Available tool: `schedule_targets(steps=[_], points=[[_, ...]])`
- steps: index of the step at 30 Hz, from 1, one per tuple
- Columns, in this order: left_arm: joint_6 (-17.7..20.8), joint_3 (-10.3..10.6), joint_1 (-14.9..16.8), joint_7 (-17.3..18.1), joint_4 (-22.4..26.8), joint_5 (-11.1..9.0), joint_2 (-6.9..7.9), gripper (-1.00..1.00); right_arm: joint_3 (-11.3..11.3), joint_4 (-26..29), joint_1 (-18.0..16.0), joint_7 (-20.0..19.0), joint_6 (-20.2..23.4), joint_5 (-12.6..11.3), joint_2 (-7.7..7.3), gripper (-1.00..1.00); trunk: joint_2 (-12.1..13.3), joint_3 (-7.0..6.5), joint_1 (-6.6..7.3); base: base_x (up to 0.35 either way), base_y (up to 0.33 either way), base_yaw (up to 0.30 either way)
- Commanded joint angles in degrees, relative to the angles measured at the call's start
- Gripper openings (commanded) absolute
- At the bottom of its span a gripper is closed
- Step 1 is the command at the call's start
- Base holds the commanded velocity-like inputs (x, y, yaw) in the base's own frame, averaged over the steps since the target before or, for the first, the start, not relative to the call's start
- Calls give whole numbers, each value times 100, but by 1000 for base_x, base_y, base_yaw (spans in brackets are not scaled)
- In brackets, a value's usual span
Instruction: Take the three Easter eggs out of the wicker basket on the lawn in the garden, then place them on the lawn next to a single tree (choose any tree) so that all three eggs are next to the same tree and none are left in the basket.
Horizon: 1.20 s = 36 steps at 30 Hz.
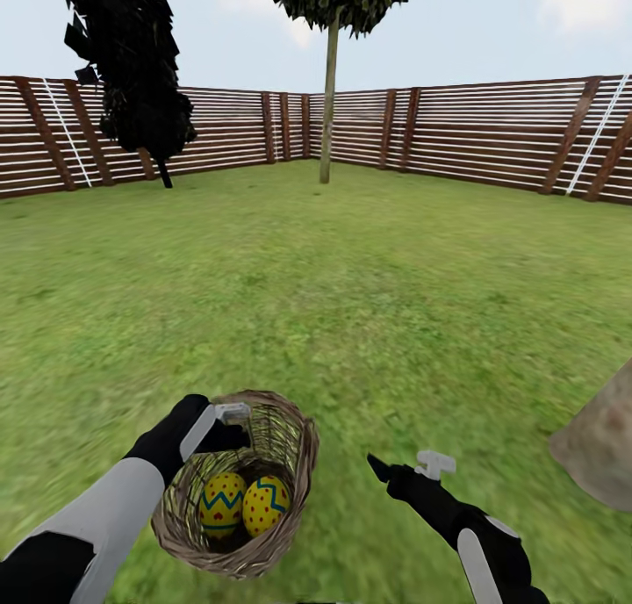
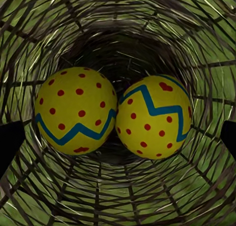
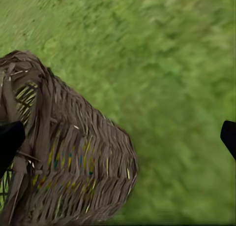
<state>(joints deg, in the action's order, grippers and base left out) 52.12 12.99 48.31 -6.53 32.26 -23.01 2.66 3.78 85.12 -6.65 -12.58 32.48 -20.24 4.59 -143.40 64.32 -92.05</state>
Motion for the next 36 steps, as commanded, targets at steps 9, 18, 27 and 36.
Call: schedule_targets(steps=[9, 18, 27, 36], points=[[-71, 54, 3, -9, 8, -60, 4, 100, 18, 5, -3, -30, 40, -15, 7, 100, -15, 205, -22, 0, 0, 0], [-86, 80, 4, 299, 8, -59, 10, 100, 18, -3, -3, -26, 46, -15, 7, 100, -27, 405, -45, 0, 0, 0], [-99, 97, 6, 571, 16, -59, 40, 100, 18, -4, -3, -25, 47, -15, 7, 100, -39, 604, -68, 0, 0, 0], [-209, 99, 5, 599, 17, -63, 42, 100, -6, -4, -3, -25, 46, -15, 7, 100, -51, 803, -91, 0, 0, 0]])
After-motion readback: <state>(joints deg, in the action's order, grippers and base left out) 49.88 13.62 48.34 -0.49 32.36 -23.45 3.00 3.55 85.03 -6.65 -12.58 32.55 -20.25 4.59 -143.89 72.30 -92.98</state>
